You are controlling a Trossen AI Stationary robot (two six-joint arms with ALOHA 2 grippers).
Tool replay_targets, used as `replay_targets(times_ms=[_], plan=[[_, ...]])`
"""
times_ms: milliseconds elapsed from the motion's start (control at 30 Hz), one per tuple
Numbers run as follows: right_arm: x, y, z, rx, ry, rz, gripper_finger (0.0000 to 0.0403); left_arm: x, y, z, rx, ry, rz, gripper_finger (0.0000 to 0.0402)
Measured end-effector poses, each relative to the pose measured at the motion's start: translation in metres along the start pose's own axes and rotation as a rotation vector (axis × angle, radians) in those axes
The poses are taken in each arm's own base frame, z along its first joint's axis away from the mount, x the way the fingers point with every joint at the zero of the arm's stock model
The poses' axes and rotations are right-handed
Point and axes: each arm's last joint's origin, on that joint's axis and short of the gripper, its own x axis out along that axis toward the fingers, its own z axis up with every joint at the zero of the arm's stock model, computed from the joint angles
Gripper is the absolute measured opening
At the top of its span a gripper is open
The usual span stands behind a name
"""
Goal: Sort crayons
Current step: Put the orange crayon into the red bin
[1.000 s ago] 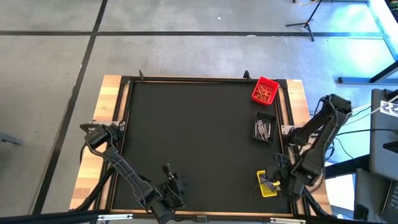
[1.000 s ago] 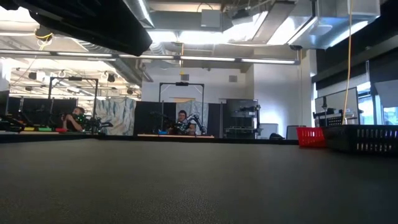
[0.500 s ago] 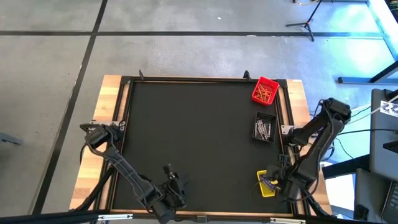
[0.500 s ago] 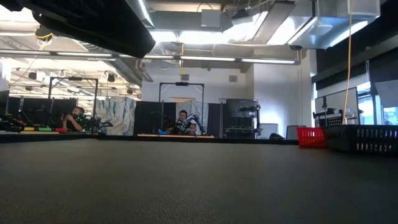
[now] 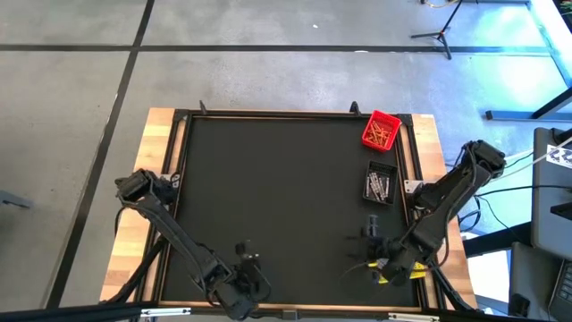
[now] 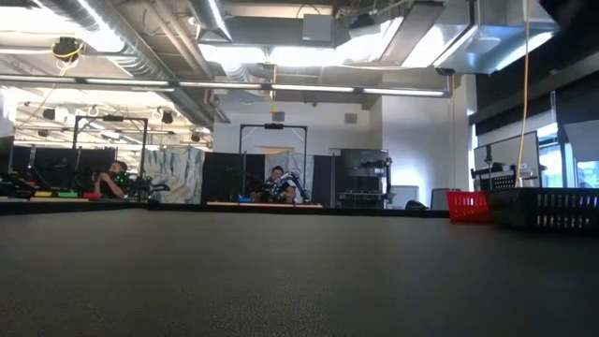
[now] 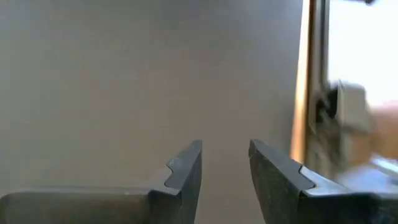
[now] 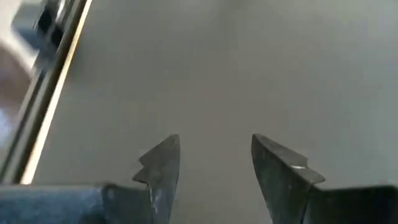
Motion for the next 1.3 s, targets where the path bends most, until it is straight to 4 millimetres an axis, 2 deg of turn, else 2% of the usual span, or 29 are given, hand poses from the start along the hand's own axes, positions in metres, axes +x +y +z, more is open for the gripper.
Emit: replay_targets(times_ms=[167, 467, 700, 800, 967, 1200, 1300], plan=[[0.01, -0.01, 0.021, -0.015, -0.16, -0.122, 0.0197, -0.009, -0.003, -0.018, -0.217, 0.165, -0.015, 0.0125], [0.039, -0.037, 0.047, 0.026, -0.263, -0.324, 0.0198, -0.032, -0.009, -0.057, -0.635, 0.407, 0.124, 0.0125], [0.078, -0.038, 0.047, -0.022, -0.231, -0.381, 0.0198, -0.042, -0.01, -0.075, -0.836, 0.496, 0.239, 0.0125], [0.092, -0.039, 0.043, -0.082, -0.187, -0.383, 0.0198, -0.039, -0.009, -0.086, -0.881, 0.511, 0.285, 0.0125], [0.096, -0.041, 0.043, -0.084, -0.179, -0.367, 0.0198, -0.028, -0.006, -0.109, -0.913, 0.609, 0.385, 0.0125], [0.096, -0.04, 0.044, -0.095, -0.186, -0.354, 0.0198, -0.015, -0.001, -0.122, -0.925, 0.599, 0.38, 0.0125], [0.096, -0.039, 0.044, -0.095, -0.183, -0.335, 0.0198, -0.007, -0.002, -0.127, -0.946, 0.594, 0.319, 0.0125]])
